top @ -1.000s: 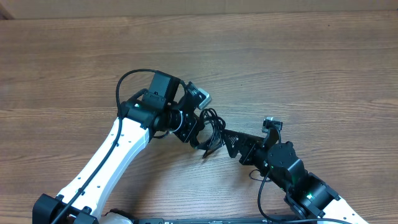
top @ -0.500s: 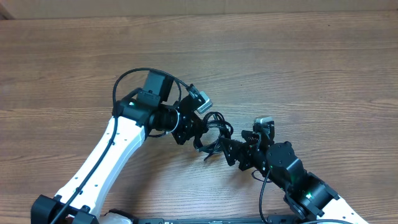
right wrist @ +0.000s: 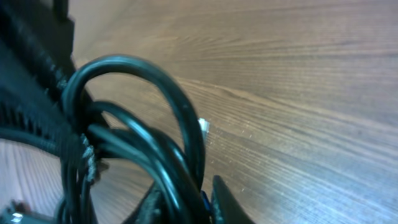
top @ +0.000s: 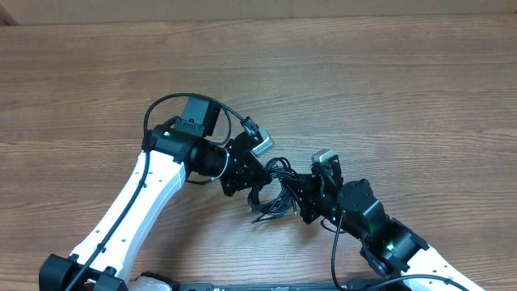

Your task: Untangle cables

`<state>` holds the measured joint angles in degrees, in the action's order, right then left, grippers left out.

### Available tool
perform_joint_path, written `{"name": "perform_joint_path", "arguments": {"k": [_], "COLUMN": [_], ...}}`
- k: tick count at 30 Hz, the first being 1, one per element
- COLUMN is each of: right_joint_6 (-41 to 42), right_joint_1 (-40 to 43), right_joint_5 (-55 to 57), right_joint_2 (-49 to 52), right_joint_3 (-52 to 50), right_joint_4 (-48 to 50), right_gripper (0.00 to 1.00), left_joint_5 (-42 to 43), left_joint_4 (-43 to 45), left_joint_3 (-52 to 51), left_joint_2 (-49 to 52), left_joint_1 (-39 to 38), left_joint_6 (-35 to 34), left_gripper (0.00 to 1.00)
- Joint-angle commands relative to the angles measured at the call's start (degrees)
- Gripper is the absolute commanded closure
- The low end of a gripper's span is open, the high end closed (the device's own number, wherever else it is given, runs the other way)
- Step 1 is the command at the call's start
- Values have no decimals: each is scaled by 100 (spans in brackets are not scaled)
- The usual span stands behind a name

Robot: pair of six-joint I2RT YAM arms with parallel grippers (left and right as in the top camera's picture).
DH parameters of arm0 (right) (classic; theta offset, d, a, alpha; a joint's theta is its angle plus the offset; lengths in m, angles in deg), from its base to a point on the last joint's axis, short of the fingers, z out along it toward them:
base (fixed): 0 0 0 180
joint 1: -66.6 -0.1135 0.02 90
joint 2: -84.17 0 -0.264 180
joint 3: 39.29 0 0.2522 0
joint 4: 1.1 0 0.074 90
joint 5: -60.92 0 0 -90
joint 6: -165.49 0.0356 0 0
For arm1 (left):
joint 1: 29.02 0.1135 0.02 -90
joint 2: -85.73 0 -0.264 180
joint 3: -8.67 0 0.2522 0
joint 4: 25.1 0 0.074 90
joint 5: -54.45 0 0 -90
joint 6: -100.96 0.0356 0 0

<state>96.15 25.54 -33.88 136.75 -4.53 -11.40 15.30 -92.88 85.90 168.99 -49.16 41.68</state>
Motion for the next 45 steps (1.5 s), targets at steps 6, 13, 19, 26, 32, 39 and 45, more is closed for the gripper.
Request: {"name": "perform_joint_path", "arguments": {"k": [6, 13, 19, 26, 32, 39, 45], "right_joint_6": [26, 26, 28, 28, 28, 28, 26], "right_joint_1": [63, 63, 61, 63, 63, 63, 61], "right_joint_5": [254, 251, 223, 210, 208, 70, -2], "right_joint_2": [81, 81, 81, 81, 81, 81, 81], "right_joint_3": [-24, -24, -24, -24, -26, -24, -24], "right_joint_4": [-13, -13, -13, -13, -11, -9, -13], "right_gripper": [96, 96, 96, 96, 96, 96, 96], "left_joint_5": [13, -22, -79, -1084, -1965, -2603, -2575], "left_joint_4": [254, 1174, 1456, 1539, 1528, 1534, 1757], "left_joint_3": [118, 125, 125, 125, 125, 125, 125], "left_joint_2": [-153, -153, -151, -151, -151, -149, -149], "left_joint_1": [-2, -2, -31, -372, -721, -811, -811], "left_joint_6": [-496, -1663, -2157, -2570, -2820, -2988, -3311], "left_gripper": [80, 56, 54, 53, 56, 66, 61]}}
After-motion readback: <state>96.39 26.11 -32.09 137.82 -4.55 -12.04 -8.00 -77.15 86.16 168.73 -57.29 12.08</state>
